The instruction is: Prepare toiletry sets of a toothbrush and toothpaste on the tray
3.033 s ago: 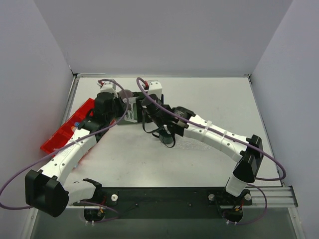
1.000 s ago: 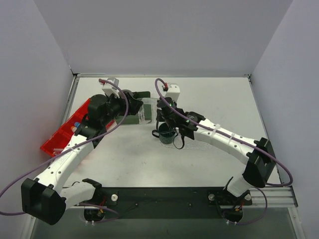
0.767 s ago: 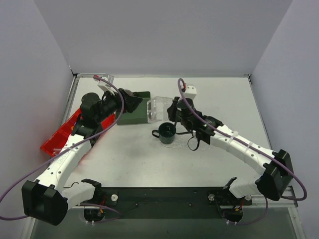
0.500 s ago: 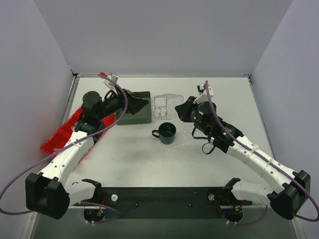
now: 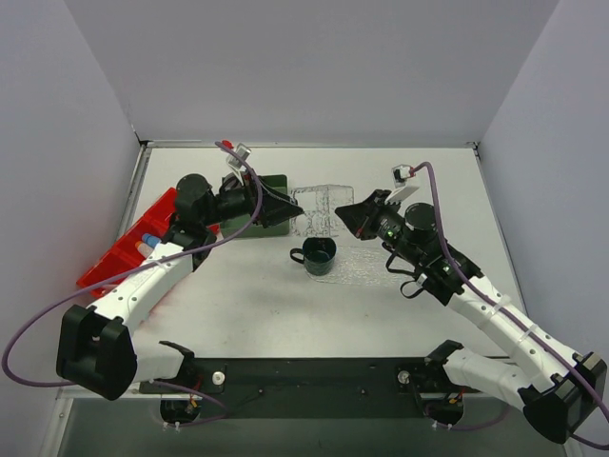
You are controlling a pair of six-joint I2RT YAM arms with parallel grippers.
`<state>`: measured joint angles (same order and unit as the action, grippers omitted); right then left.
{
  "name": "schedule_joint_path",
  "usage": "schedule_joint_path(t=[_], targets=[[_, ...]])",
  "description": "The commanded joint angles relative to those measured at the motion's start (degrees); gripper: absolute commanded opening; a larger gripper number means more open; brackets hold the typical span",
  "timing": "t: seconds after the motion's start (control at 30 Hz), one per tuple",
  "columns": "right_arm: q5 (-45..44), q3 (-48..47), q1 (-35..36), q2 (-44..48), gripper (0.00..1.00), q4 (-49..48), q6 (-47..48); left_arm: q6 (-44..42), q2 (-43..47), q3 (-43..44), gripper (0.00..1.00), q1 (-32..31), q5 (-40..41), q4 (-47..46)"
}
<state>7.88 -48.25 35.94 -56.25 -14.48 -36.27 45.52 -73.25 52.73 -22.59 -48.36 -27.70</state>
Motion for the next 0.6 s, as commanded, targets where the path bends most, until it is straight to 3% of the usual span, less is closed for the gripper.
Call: schedule_joint_path(t=[0.0,0.23,0.57], targets=[[3.81,0.17,-0.96,1.58,0.00,-7.75,-1.96,3.26,-0.83,0.09,0.73,-0.61,-3.05,-7.53],[5.39,0.61,-1.58,1.41,0.00,-9.51,-3.19,5.72,-1.01,-0.26,0.55,-1.05,-3.59,-9.82],[6.36,0.96,-2.10,1.67,0.00,-10.30,-3.80,11.08,-1.63,-1.05,0.46,-1.05,-3.85,-14.65]])
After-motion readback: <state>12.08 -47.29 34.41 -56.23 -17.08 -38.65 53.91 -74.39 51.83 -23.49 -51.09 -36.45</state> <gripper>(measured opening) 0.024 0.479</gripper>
